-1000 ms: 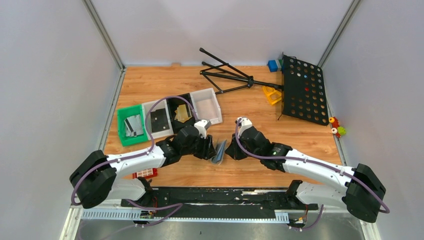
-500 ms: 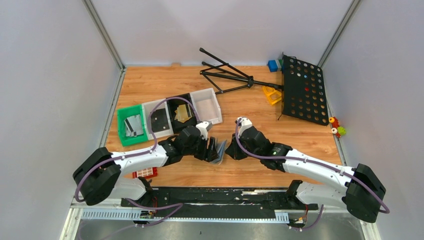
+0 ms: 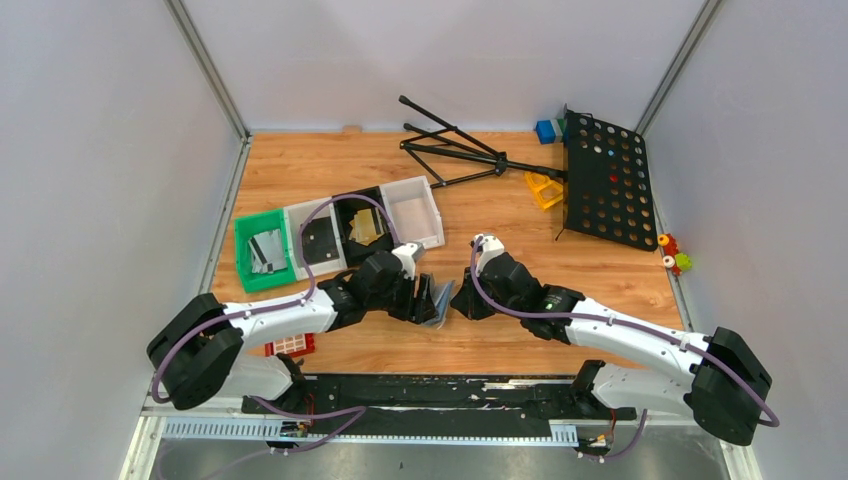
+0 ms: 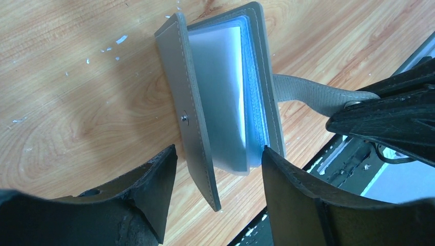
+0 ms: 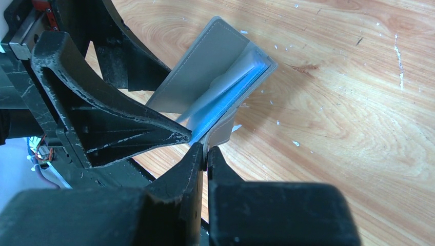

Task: Take the credit cards out of the card holder
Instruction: Open the card holder at the center of the board.

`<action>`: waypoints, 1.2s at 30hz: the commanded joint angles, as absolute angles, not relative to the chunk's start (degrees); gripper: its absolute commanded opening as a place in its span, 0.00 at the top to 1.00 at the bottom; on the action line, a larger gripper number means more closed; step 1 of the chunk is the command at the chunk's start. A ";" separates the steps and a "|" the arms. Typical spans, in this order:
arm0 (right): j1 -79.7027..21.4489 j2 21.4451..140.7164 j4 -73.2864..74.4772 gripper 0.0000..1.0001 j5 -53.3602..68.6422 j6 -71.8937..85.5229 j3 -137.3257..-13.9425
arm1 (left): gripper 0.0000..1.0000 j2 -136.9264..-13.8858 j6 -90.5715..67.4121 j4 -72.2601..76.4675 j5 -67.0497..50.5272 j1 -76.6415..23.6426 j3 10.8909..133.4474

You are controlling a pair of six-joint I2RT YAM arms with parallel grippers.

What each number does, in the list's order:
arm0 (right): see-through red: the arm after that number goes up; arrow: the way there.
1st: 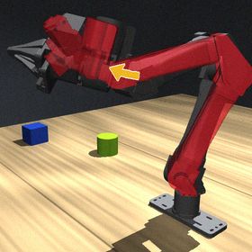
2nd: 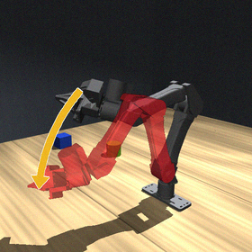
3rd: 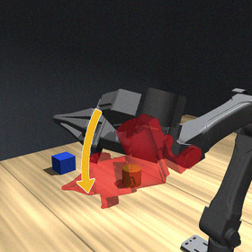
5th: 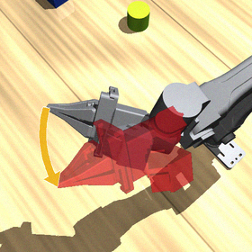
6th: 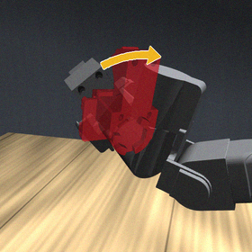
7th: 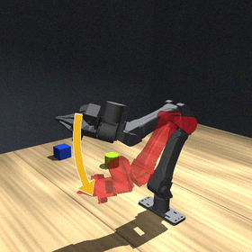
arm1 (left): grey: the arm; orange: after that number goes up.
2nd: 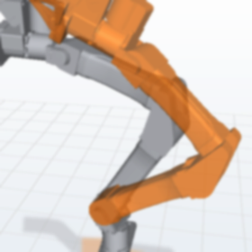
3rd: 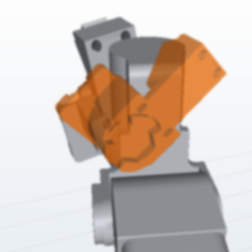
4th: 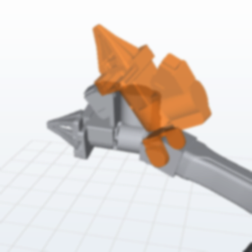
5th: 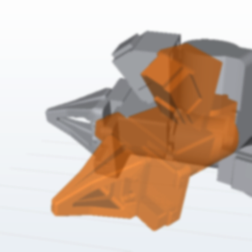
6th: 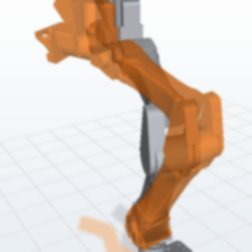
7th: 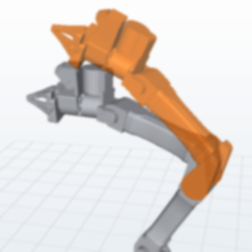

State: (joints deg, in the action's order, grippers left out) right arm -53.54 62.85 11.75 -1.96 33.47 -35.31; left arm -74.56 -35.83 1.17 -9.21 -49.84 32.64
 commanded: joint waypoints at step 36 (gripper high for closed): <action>-49.98 63.36 17.23 0.95 -6.28 33.60 -35.96 | 0.73 -72.02 -41.41 5.88 -7.68 -44.47 25.31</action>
State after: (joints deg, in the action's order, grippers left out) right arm -51.86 62.85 16.93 -5.54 33.34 -35.31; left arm -74.41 -39.62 3.05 -8.10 -45.67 27.99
